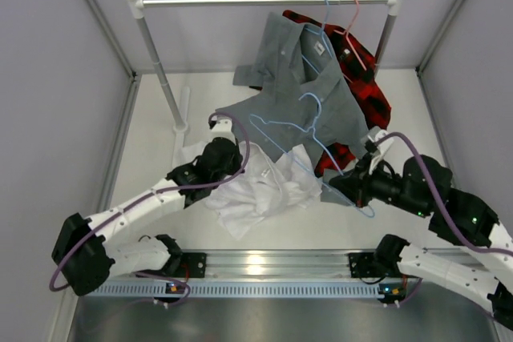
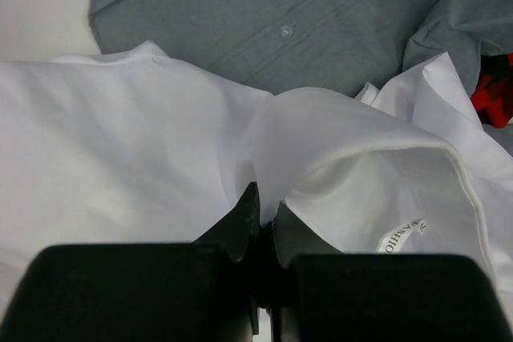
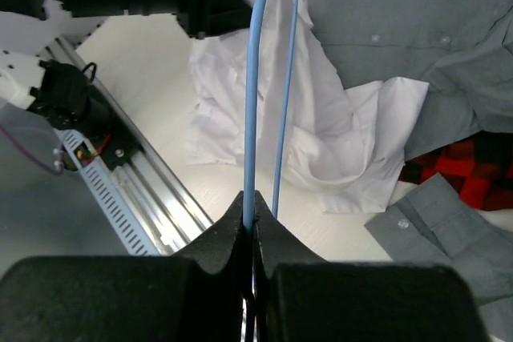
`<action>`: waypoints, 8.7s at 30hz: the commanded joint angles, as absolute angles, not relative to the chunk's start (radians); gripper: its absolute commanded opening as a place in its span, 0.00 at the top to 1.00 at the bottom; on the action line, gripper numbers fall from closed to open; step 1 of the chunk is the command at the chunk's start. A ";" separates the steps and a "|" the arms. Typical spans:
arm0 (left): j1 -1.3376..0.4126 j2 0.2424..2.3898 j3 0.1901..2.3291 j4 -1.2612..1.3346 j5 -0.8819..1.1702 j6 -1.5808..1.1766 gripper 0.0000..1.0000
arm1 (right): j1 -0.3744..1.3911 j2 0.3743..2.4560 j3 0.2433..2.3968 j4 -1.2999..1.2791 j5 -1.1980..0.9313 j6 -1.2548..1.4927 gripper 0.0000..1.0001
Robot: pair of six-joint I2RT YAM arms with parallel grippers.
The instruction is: Place the shirt on the hanger
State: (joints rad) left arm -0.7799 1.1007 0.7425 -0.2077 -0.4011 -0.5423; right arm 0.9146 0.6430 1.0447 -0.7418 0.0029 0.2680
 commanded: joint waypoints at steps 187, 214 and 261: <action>-0.873 0.819 1.138 -0.098 0.314 -0.597 1.00 | 0.894 1.066 1.111 0.361 -0.658 0.307 1.00; -0.873 0.989 1.241 -0.391 0.063 -0.379 1.00 | 0.816 1.114 0.882 0.431 -0.399 0.498 1.00; -0.873 1.195 1.870 -0.963 0.283 0.136 0.16 | 0.834 1.066 0.535 1.219 -0.049 0.644 1.00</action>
